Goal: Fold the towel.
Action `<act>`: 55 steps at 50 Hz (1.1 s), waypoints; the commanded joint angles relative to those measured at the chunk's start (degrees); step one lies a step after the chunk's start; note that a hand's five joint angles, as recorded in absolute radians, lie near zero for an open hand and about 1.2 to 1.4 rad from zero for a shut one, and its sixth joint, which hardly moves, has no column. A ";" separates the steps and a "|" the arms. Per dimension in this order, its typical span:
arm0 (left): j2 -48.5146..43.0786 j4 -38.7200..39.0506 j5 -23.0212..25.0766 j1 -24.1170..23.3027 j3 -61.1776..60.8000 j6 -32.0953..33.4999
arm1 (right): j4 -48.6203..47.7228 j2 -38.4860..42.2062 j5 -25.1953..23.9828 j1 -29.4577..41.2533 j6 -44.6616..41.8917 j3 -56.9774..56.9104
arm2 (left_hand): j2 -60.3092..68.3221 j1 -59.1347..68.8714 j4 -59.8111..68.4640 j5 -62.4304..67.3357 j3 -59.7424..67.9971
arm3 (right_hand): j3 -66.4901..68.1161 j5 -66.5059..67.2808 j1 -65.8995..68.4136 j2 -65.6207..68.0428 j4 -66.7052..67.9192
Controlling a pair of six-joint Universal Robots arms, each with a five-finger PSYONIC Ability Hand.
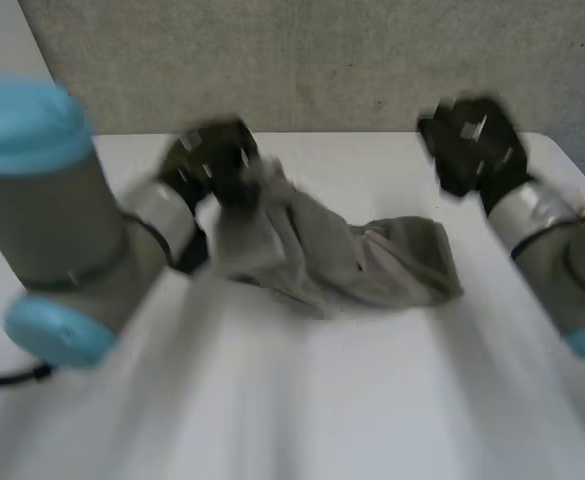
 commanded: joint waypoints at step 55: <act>25.84 -8.57 4.77 -2.12 -39.37 15.67 | 29.35 16.44 -16.84 10.13 -2.81 -18.62 | -17.30 -13.48 -19.00 -15.51 -17.19 | -53.15 -53.92 -53.35 -52.89 -53.46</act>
